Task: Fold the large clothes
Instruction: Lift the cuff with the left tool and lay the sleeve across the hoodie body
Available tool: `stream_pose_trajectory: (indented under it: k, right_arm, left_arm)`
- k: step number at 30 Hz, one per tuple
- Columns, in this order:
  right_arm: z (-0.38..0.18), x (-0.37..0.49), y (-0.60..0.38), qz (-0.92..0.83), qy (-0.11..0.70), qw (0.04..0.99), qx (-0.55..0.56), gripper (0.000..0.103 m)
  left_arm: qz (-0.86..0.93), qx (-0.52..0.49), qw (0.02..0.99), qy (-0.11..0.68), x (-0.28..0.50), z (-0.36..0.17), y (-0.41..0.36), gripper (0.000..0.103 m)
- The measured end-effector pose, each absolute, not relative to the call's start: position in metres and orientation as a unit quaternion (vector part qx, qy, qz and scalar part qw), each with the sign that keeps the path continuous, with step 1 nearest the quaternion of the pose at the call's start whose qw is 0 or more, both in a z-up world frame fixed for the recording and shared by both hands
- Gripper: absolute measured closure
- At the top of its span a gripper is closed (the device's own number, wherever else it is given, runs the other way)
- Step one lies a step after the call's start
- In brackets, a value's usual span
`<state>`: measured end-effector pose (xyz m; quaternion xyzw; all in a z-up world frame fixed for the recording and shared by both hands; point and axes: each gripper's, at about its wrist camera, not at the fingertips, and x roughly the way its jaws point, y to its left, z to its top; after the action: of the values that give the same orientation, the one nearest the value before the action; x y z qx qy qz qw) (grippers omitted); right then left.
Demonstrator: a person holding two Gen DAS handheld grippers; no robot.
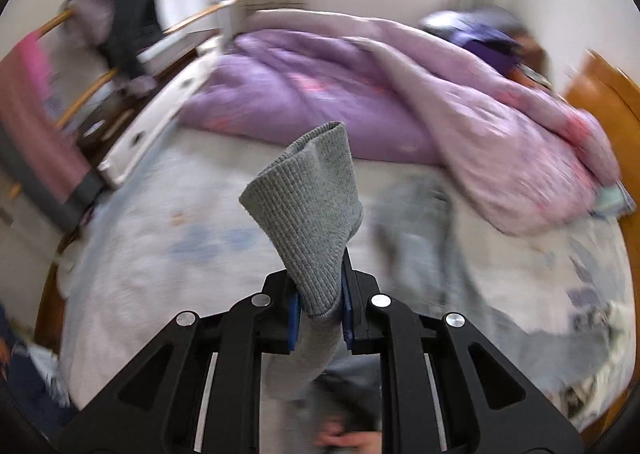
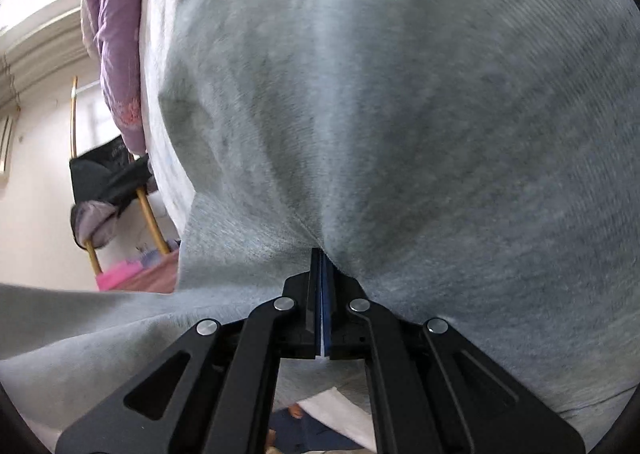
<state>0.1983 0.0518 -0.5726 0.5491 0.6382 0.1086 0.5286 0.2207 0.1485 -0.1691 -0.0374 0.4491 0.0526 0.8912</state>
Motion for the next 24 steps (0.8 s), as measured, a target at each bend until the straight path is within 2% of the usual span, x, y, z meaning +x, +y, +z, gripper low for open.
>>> stream_pose_trajectory:
  k: [4, 7, 9, 14, 19, 20, 21, 22, 24]
  right_arm:
    - [-0.570, 0.206, 0.044, 0.120, 0.653, 0.496, 0.560, 0.102]
    - [-0.556, 0.205, 0.009, 0.135, 0.624, 0.476, 0.604, 0.103]
    - [-0.541, 0.197, -0.039, 0.134, 0.591, 0.501, 0.618, 0.103]
    - [-0.518, 0.127, -0.191, -0.002, 0.553, 0.542, 0.633, 0.102]
    - [-0.511, 0.066, -0.292, -0.068, 0.518, 0.526, 0.671, 0.102]
    - [-0.505, 0.059, -0.313, -0.088, 0.525, 0.540, 0.651, 0.102]
    - [-0.500, 0.058, -0.321, -0.096, 0.531, 0.550, 0.638, 0.102]
    - [-0.495, 0.057, -0.332, -0.100, 0.534, 0.558, 0.627, 0.098]
    - [-0.482, 0.058, -0.349, -0.111, 0.538, 0.568, 0.613, 0.097]
  left_arm:
    - [-0.014, -0.027, 0.878, 0.477, 0.233, -0.197, 0.055, 0.087]
    - [-0.048, -0.012, 0.862, 0.504, 0.235, -0.235, -0.002, 0.087]
    - [-0.059, 0.012, 0.850, 0.524, 0.237, -0.265, -0.037, 0.087]
    - [-0.075, 0.050, 0.800, 0.593, 0.237, -0.355, -0.098, 0.087]
    - [-0.124, 0.043, 0.735, 0.665, 0.222, -0.451, -0.130, 0.085]
    - [-0.127, 0.038, 0.723, 0.678, 0.219, -0.464, -0.129, 0.082]
    - [-0.132, 0.035, 0.708, 0.693, 0.216, -0.478, -0.131, 0.071]
    - [-0.133, 0.031, 0.691, 0.710, 0.212, -0.490, -0.131, 0.049]
    - [-0.128, -0.001, 0.684, 0.718, 0.207, -0.491, -0.119, 0.031]
